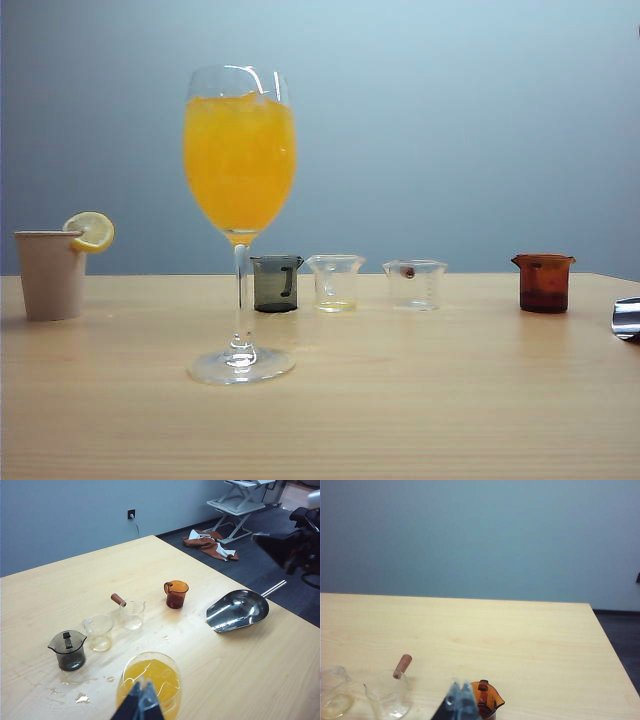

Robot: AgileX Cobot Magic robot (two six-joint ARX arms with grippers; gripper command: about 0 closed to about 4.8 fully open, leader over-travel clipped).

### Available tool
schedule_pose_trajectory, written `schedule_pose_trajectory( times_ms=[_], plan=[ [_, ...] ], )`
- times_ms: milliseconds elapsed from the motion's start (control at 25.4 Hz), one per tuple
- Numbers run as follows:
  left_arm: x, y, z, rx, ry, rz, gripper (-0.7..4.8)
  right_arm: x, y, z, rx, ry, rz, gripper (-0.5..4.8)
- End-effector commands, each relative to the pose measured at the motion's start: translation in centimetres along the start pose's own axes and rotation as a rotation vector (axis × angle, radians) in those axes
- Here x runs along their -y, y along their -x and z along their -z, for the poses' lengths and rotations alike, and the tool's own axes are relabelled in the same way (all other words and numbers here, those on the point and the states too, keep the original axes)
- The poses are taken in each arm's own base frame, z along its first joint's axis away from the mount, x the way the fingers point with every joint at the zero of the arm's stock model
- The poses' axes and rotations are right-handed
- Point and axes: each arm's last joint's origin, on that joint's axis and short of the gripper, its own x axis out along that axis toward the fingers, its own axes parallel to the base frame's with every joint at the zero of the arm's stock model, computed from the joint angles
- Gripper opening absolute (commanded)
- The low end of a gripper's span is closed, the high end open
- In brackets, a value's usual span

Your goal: Pick up the fourth measuring cup from the left, pour the grenadine inside into the goblet, and finally put the measuring cup back in its original place.

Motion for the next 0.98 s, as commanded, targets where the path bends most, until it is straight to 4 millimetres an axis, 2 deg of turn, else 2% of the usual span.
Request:
schedule_pose_trajectory(
  times_ms=[39,276,630,984],
  plan=[
    [0.1,0.1,-0.3,0.013,-0.008,0.003,-0.06,0.1,-1.4,1.2,0.063,0.002,0.024,-0.02],
    [0.1,0.1,-0.3,0.013,-0.008,0.003,-0.06,0.3,-2.8,4.3,0.025,0.000,0.026,-0.02],
    [0.0,0.1,-0.3,0.013,-0.007,0.003,-0.06,0.3,-5.5,7.6,-0.045,-0.002,0.021,-0.02],
    [0.1,0.1,-0.3,0.013,0.003,0.005,-0.06,0.3,-8.2,12.3,-0.108,-0.033,0.010,-0.01]
  ],
)
